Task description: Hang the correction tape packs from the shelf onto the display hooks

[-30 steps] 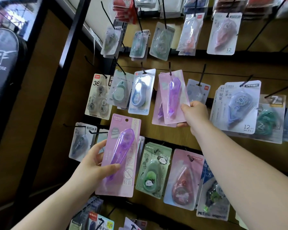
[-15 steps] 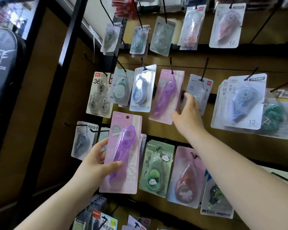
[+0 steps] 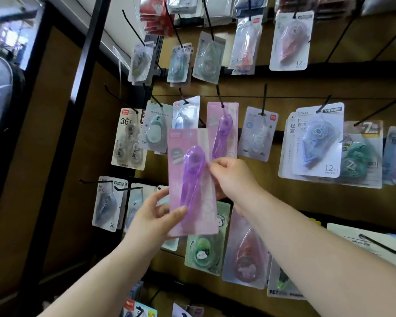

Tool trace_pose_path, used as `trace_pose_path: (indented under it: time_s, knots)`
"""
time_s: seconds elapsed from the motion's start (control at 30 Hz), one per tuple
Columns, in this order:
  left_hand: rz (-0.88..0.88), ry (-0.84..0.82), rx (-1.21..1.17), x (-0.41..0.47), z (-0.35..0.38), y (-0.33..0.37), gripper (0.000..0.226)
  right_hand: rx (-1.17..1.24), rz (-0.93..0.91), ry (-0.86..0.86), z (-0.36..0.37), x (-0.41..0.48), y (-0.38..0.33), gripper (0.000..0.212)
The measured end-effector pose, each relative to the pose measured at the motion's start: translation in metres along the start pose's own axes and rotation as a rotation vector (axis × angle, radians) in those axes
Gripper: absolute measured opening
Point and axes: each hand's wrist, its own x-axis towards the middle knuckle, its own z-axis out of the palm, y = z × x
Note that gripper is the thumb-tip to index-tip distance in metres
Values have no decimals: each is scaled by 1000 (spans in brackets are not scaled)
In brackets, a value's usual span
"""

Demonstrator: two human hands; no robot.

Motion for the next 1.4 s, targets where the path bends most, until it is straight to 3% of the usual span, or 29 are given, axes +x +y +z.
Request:
trace_pose_path:
  time_s: [0.1,0.3,0.43,0.53,0.73,0.97,1.13,1.4]
  knots:
    - [6,36,73,5,12,-2,12,-104,-85,131,-13,5,-8,30]
    - [122,58,51,28,40,28,12,-147,-178,270,-35,19,-40,25]
    - [166,133,-29,37,47,36,18,-85,-170,133,-27,23,-39,47]
    - [184,162,-5,41,46,39,20,-90,-201,136,-22,22,-28,53]
    - [205,145,37,54,47,44,33,-93,-284,158,-28,28,-36,54]
    - [194,78,64,62,52,42,49,-133,-252,176,-34,39,-39,52]
    - [175,98,80,62,54,36,50,-105,-209,136,-40,41,-33,54]
    - [100,73,156,68,62,22,44,-249,-204,187,-42,55,-15,55]
